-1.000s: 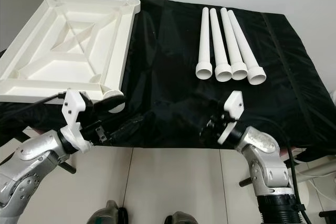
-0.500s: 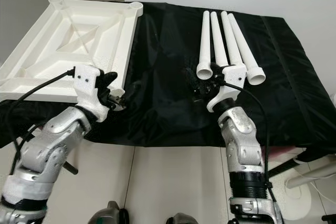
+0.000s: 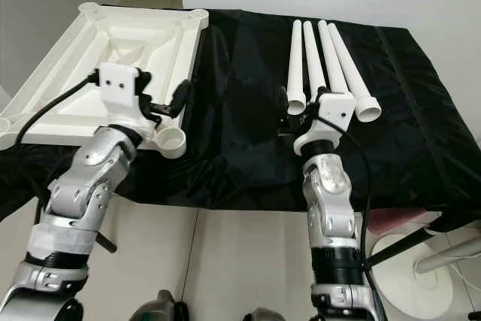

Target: Building children table

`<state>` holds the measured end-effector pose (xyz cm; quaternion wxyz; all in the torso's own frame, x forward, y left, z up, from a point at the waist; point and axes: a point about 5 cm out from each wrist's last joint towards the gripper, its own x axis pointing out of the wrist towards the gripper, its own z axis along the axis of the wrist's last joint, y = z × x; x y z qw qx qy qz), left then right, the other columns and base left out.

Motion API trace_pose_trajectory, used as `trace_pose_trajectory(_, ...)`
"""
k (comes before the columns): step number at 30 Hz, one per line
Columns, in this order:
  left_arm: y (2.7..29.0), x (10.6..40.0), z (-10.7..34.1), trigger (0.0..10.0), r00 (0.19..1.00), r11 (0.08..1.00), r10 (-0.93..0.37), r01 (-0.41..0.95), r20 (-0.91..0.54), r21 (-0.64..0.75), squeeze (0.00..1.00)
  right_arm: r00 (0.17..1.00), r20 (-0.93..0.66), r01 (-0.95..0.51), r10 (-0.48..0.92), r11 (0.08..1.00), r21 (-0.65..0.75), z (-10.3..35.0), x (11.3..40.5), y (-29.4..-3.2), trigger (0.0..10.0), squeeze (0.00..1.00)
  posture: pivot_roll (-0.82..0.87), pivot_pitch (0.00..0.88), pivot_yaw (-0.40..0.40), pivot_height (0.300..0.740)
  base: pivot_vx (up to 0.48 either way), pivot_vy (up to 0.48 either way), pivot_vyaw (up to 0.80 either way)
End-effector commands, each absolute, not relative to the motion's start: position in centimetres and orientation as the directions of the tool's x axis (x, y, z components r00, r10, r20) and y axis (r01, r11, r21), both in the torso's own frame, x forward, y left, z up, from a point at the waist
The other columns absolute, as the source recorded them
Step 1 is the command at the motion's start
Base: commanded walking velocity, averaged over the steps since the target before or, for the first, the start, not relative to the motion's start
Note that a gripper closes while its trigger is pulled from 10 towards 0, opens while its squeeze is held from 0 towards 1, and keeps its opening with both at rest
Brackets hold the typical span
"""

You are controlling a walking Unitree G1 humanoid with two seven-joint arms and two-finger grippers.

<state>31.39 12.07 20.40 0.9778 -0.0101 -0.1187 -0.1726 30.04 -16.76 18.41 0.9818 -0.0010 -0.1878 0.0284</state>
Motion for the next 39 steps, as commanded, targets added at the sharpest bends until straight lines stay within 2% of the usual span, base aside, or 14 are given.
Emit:
trace_pose_trajectory(1,12.6,31.5,20.0,10.0,0.94,0.97,-0.24,0.242,0.242,0.022,0.0,0.913,0.403,-0.05,0.062,0.998,-0.042,18.8,29.7,-16.5,10.0,0.0,-0.02,0.0,0.023,0.74,0.0,0.0,0.0)
trace_pose_trajectory(13,13.0,30.3,18.2,10.0,0.946,0.973,-0.218,0.23,0.242,-0.022,0.0,0.928,0.369,-0.024,0.048,0.997,-0.069,16.5,28.1,-17.4,10.0,0.0,-0.03,0.0,0.021,0.74,0.0,0.0,0.0)
trace_pose_trajectory(23,14.5,30.5,18.0,10.0,0.952,0.983,-0.179,0.183,0.247,0.005,0.0,0.927,0.372,-0.017,0.054,0.995,-0.102,16.6,28.5,-17.1,10.0,0.0,-0.02,0.0,0.007,0.74,0.0,0.0,0.0)
trace_pose_trajectory(39,15.4,30.4,18.2,10.0,0.957,0.991,-0.129,0.135,0.259,-0.005,0.0,0.93,0.36,-0.026,0.073,0.991,-0.134,16.6,28.9,-17.4,10.0,0.0,0.0,0.0,-0.015,0.74,0.0,0.0,0.0)
